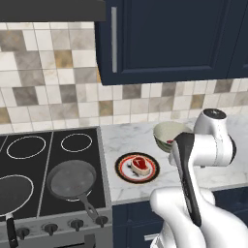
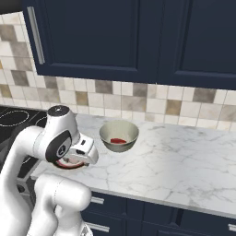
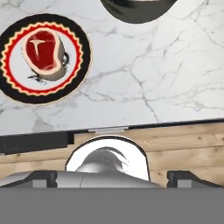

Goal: Place one of the steaks on the plate and the other in the bowl. Then place the bowl in the fridge.

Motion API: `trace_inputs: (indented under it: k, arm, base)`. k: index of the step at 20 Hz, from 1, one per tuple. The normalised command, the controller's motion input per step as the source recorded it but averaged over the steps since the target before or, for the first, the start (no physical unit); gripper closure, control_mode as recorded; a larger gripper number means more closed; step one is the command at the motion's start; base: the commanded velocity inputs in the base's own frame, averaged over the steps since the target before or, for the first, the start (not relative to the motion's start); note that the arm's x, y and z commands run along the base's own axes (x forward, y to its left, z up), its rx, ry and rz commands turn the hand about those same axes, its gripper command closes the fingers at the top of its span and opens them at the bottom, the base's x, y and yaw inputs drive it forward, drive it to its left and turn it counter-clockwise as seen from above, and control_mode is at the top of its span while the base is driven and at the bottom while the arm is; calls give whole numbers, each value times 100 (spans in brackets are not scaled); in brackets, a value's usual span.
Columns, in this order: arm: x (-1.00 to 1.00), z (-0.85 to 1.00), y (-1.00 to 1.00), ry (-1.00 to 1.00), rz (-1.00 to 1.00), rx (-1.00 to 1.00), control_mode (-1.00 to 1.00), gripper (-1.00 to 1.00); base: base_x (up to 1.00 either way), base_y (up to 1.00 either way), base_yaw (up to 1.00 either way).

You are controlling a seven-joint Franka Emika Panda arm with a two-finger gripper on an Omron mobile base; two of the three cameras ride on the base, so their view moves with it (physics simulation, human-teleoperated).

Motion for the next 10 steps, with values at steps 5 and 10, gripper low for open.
trace_inputs:
  k: [5,10]
  arm:
    - [-5,-6,5,1,0,0,-100,-100]
    - [-11,0,0,0,0,0,100,-100]
  base:
    - [0,0,0]
    - [-15,0,0]
